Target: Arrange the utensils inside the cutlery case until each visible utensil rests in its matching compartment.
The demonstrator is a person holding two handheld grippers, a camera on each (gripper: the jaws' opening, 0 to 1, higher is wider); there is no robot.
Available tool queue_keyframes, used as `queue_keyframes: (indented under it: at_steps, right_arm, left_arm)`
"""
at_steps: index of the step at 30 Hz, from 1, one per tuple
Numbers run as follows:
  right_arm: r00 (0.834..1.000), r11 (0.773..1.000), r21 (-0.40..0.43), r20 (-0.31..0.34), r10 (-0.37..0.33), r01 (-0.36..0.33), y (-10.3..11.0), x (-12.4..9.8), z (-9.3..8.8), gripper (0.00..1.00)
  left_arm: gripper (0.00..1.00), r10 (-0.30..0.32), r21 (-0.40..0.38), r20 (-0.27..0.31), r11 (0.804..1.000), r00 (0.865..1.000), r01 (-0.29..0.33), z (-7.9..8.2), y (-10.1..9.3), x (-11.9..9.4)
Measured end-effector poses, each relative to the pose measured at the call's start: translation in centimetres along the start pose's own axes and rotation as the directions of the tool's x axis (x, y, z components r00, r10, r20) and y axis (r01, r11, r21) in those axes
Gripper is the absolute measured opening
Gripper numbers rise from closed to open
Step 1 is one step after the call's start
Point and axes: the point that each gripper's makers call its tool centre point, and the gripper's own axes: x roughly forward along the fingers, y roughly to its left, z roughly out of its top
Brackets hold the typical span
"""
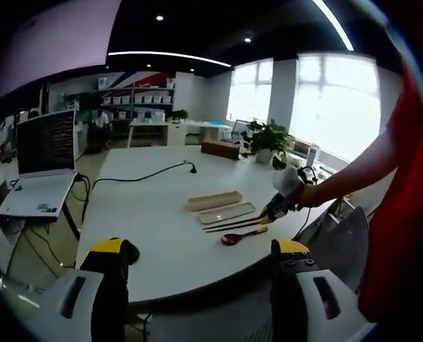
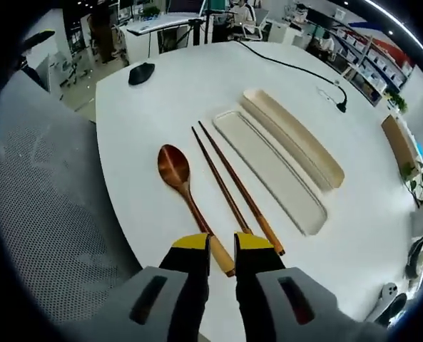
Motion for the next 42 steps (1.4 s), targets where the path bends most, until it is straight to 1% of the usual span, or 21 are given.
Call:
queue_keyframes:
  at_steps: [3,9,11,12,14,17,20,27,34,42]
  right_arm:
    - [1.0,1.0,-0.026,-0.023,0.0,0.0,-0.3,0.2,0.0,0.09]
    - [0.999,0.998,-0.067,-0.032,0.006,-0.008,-0.4,0.0,0.6,0.1]
    - [0.998,0.993,-0.111,-0.055,0.039,-0.044,-0.1,0.2,0.6,0.1]
    - [0.995,0.989,-0.128,-0.082,0.057,-0.067,-0.1,0.3,0.4,0.09]
    - [0.994,0.99,-0.127,-0.103,0.048,-0.061,-0.8,0.5,0.3,0.09]
    - [0.993,0.991,-0.108,-0.102,0.067,-0.078,-0.9,0.6,0.5,0.08]
    - [0.991,0.986,-0.144,-0.118,0.066,-0.083,-1.0,0.7,0.4,0.08]
    - [0.988,0.98,-0.175,-0.136,0.074,-0.098,-1.0,1.5,0.4,0.08]
    - [0.985,0.969,-0.214,-0.151,0.088,-0.119,-0.7,2.4,0.6,0.07]
    - [0.98,0.964,-0.223,-0.168,0.107,-0.143,-0.7,3.2,0.5,0.07]
  left_arm:
    - [0.84,-0.001,0.001,-0.001,1.0,1.0,0.001,-0.1,0.0,0.0]
    - [0.84,0.005,-0.004,-0.007,1.0,1.0,-0.005,-0.6,0.2,-0.1]
    - [0.84,0.009,-0.008,-0.009,1.0,1.0,-0.009,-0.7,0.2,-0.2]
    - [0.84,0.01,-0.008,-0.01,1.0,1.0,-0.01,-0.7,0.2,-0.2]
    - [0.84,0.01,-0.004,-0.011,1.0,1.0,-0.01,-0.6,0.3,-0.1]
    - [0.84,0.018,0.006,-0.013,1.0,1.0,-0.018,-0.4,0.2,-0.1]
    - [0.84,0.023,-0.001,-0.004,1.0,1.0,-0.023,-0.2,0.4,-0.1]
    - [0.84,0.022,0.01,-0.024,1.0,0.999,-0.021,-0.4,0.4,-0.1]
    - [0.84,0.026,0.015,-0.027,1.0,0.999,-0.026,-0.1,0.7,0.2]
    - [0.84,0.028,0.022,-0.031,0.999,0.999,-0.028,0.0,0.6,0.3]
